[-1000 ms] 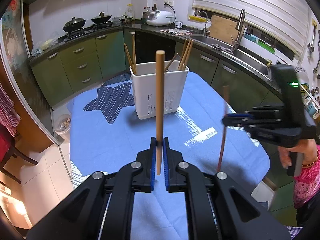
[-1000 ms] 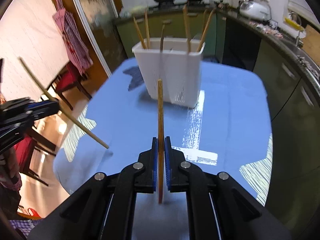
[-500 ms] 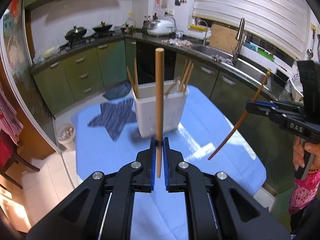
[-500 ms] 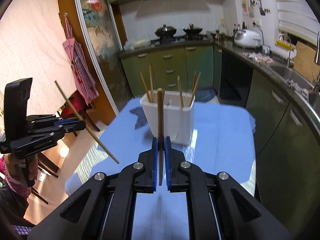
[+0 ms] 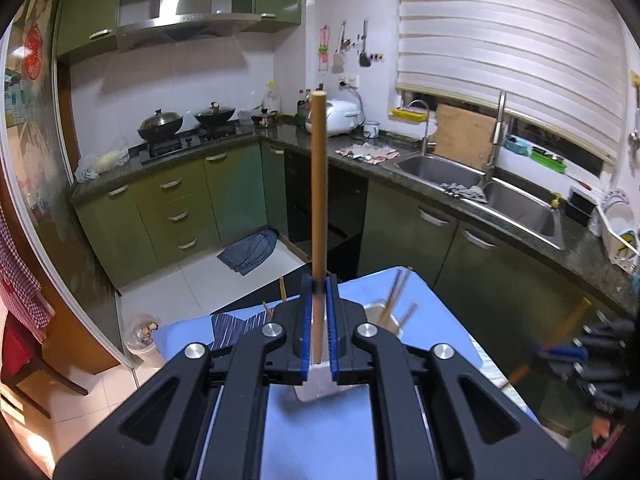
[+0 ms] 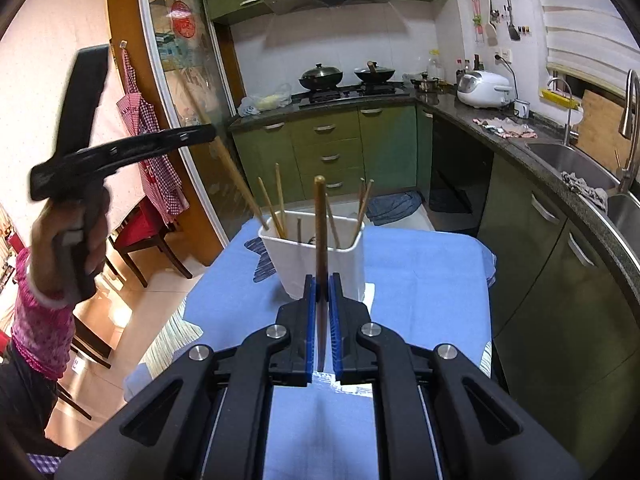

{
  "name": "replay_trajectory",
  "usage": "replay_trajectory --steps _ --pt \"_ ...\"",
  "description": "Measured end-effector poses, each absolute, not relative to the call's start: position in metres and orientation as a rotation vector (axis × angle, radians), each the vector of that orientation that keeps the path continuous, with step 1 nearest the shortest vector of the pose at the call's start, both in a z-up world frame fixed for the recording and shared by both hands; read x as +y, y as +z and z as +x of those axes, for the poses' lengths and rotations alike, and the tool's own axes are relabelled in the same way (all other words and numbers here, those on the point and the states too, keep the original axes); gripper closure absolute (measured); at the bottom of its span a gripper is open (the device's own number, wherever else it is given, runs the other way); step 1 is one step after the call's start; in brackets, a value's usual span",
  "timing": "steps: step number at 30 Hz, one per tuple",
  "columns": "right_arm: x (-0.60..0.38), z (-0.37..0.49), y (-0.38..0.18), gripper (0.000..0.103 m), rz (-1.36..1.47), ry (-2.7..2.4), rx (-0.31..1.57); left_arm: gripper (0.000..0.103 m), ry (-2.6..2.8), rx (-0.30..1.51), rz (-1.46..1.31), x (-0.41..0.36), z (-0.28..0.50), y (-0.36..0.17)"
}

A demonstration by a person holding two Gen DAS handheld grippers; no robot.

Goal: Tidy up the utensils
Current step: 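Lower both chopsticks into the white holder and open both tools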

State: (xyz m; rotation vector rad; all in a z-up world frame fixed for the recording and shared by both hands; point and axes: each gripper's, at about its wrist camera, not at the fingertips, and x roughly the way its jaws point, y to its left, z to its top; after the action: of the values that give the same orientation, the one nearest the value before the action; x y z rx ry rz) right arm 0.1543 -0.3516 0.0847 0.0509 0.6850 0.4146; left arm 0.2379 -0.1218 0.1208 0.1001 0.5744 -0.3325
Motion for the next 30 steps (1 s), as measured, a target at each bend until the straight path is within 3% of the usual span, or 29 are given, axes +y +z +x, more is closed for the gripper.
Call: replay_trajectory --steps 9,12,16,19,21,23,30 --pt "-0.359 0.165 0.079 0.096 0.066 0.399 0.693 0.096 -0.326 0.687 0.105 -0.134 0.279 0.07" --pt "-0.357 0.171 0.082 0.096 0.067 0.398 0.688 0.078 -0.329 0.72 0.116 -0.134 0.28 0.054" --pt "-0.355 0.184 0.093 0.096 0.075 0.397 0.671 0.074 -0.345 0.748 0.12 -0.127 0.272 0.043" --pt "-0.356 0.195 0.11 0.096 0.089 0.385 0.64 0.053 -0.359 0.737 0.09 -0.116 0.254 0.045" --pt "-0.358 0.205 0.125 0.096 0.111 0.365 0.602 0.051 -0.373 0.711 0.077 -0.109 0.237 0.048" --pt "-0.362 0.214 0.139 0.096 0.134 0.336 0.559 0.038 -0.388 0.686 0.058 -0.101 0.217 0.051" --pt "-0.358 0.266 0.155 0.096 0.191 0.294 0.532 0.023 -0.376 0.625 0.057 -0.076 0.162 0.051"
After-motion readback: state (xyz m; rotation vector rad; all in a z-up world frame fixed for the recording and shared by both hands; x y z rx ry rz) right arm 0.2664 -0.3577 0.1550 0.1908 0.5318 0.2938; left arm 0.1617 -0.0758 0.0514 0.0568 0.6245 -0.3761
